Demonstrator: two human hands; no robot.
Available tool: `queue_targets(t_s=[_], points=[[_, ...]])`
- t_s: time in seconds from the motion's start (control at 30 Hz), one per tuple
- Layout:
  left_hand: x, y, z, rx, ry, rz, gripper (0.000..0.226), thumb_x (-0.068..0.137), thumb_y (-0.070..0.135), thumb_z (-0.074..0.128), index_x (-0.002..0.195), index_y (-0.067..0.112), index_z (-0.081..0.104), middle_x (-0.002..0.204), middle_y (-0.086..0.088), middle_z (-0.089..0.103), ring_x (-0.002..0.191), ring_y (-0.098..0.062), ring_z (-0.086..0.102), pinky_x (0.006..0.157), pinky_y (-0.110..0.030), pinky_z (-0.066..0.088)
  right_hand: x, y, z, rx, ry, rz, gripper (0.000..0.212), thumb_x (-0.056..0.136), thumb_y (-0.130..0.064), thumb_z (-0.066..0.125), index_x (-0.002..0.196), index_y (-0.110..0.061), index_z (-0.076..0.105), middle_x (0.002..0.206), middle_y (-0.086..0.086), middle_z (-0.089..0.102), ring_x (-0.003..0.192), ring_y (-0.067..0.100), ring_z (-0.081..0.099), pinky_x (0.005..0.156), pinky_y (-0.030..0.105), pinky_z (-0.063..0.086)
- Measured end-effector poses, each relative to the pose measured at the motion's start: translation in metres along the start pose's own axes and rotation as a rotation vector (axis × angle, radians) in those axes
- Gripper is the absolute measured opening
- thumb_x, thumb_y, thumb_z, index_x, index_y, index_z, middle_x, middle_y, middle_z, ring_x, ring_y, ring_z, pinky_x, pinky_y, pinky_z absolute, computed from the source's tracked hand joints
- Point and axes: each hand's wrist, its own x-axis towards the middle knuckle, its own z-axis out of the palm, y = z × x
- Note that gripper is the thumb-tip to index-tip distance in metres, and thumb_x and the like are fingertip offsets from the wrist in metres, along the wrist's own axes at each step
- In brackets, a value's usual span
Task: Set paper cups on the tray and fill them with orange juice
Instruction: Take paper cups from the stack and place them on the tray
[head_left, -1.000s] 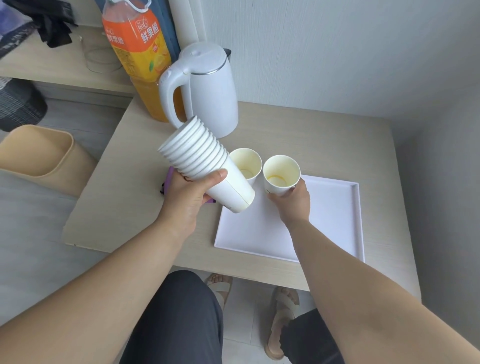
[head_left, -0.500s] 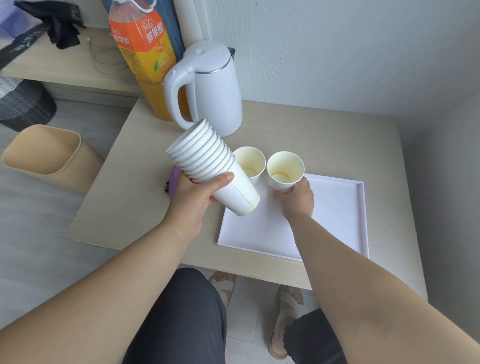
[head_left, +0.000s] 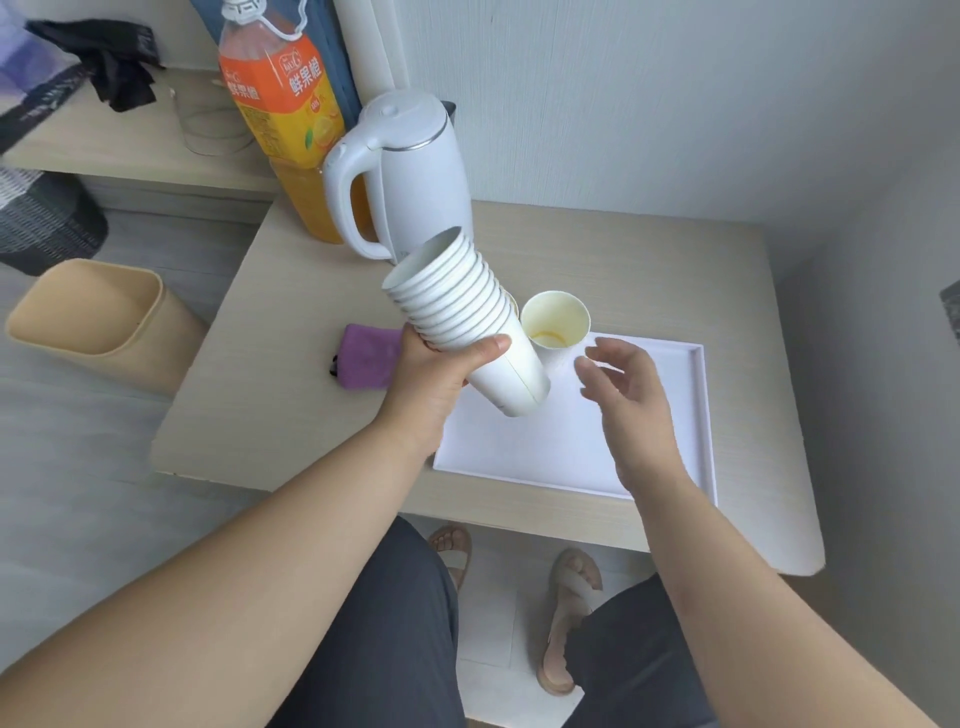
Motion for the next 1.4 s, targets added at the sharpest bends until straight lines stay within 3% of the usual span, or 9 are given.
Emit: queue_targets(t_s=[0.13, 0.23, 0.47, 0.63, 0.77, 0.9, 0.97, 1.1, 1.4], points=[[-0.008, 0.005, 0.016, 0.044, -0.112, 0.033, 0.047, 0.063, 0.008, 0.076, 0.106, 0.023, 0.062, 0.107, -0.001, 0.072, 0.105, -0.018, 0.067, 0.091, -0.040, 0.054, -0.013, -0.030, 0.007, -0.136, -0.358, 0.002, 0.076, 0.079, -0.020, 0.076, 0.140, -0.027, 0.031, 0.130, -0.013, 0.045, 0.107, -0.002, 0.052, 0.071, 0.012, 0.051], [-0.015, 0.009, 0.024, 0.070, -0.180, 0.058, 0.046, 0.063, 0.006, 0.077, 0.101, 0.027, 0.064, 0.106, -0.001, 0.072, 0.104, -0.019, 0.068, 0.089, -0.040, 0.054, -0.016, -0.043, 0.007, -0.145, -0.441, -0.024, 0.069, 0.077, -0.010, 0.078, 0.130, -0.031, 0.039, 0.115, -0.009, 0.057, 0.092, 0.001, 0.062, 0.076, 0.032, 0.059], [-0.024, 0.017, 0.033, 0.135, -0.272, 0.021, 0.071, 0.057, 0.021, 0.084, 0.123, 0.015, 0.057, 0.113, -0.002, 0.071, 0.104, -0.017, 0.068, 0.087, -0.042, 0.056, -0.026, -0.043, -0.010, -0.181, -0.396, -0.080, 0.058, 0.075, -0.007, 0.079, 0.109, -0.042, 0.046, 0.107, -0.004, 0.062, 0.101, 0.023, 0.063, 0.078, 0.039, 0.059], [-0.026, 0.020, 0.044, 0.154, -0.225, 0.124, 0.052, 0.060, 0.016, 0.082, 0.109, 0.016, 0.065, 0.107, -0.003, 0.073, 0.102, -0.018, 0.069, 0.085, -0.037, 0.055, -0.030, -0.042, -0.015, -0.163, -0.337, -0.095, 0.062, 0.076, -0.006, 0.078, 0.122, -0.030, 0.043, 0.106, -0.006, 0.058, 0.091, 0.015, 0.062, 0.073, 0.033, 0.058], [-0.023, 0.026, 0.049, 0.017, -0.054, 0.109, 0.031, 0.063, 0.016, 0.075, 0.093, 0.022, 0.065, 0.087, 0.010, 0.074, 0.085, -0.006, 0.070, 0.071, -0.028, 0.056, -0.026, -0.024, -0.025, -0.238, -0.276, -0.088, 0.072, 0.071, -0.012, 0.082, 0.124, -0.035, 0.040, 0.116, -0.014, 0.054, 0.107, 0.016, 0.058, 0.082, 0.038, 0.056], [-0.009, 0.035, 0.043, -0.181, 0.051, -0.055, 0.020, 0.082, 0.012, 0.071, 0.097, 0.022, 0.062, 0.096, 0.006, 0.070, 0.099, -0.014, 0.066, 0.080, -0.033, 0.053, -0.022, 0.000, -0.043, -0.114, -0.234, 0.035, 0.072, 0.074, -0.004, 0.078, 0.128, -0.032, 0.038, 0.117, -0.008, 0.054, 0.100, 0.000, 0.056, 0.067, 0.014, 0.053], [0.000, 0.035, 0.038, -0.247, 0.097, -0.120, 0.020, 0.084, 0.014, 0.069, 0.100, 0.023, 0.060, 0.101, 0.004, 0.068, 0.106, -0.018, 0.064, 0.078, -0.032, 0.053, -0.011, 0.012, -0.050, -0.070, -0.186, 0.080, 0.072, 0.075, -0.001, 0.076, 0.132, -0.024, 0.038, 0.119, -0.001, 0.055, 0.097, 0.002, 0.057, 0.063, 0.009, 0.049], [0.007, 0.027, 0.031, -0.267, 0.139, -0.149, 0.021, 0.084, 0.013, 0.069, 0.100, 0.024, 0.059, 0.100, 0.006, 0.068, 0.105, -0.017, 0.064, 0.075, -0.030, 0.054, 0.024, 0.029, -0.058, 0.013, -0.046, 0.097, 0.076, 0.073, -0.007, 0.080, 0.134, -0.019, 0.038, 0.127, 0.003, 0.055, 0.114, 0.017, 0.055, 0.081, 0.021, 0.047], [0.018, 0.009, 0.010, -0.198, 0.200, -0.155, 0.029, 0.083, 0.010, 0.069, 0.108, 0.022, 0.060, 0.106, 0.006, 0.069, 0.109, -0.015, 0.064, 0.074, -0.028, 0.056, 0.086, 0.054, -0.047, -0.053, 0.029, 0.113, 0.073, 0.074, -0.007, 0.078, 0.132, -0.021, 0.036, 0.123, -0.004, 0.055, 0.113, 0.015, 0.053, 0.077, 0.018, 0.044]])
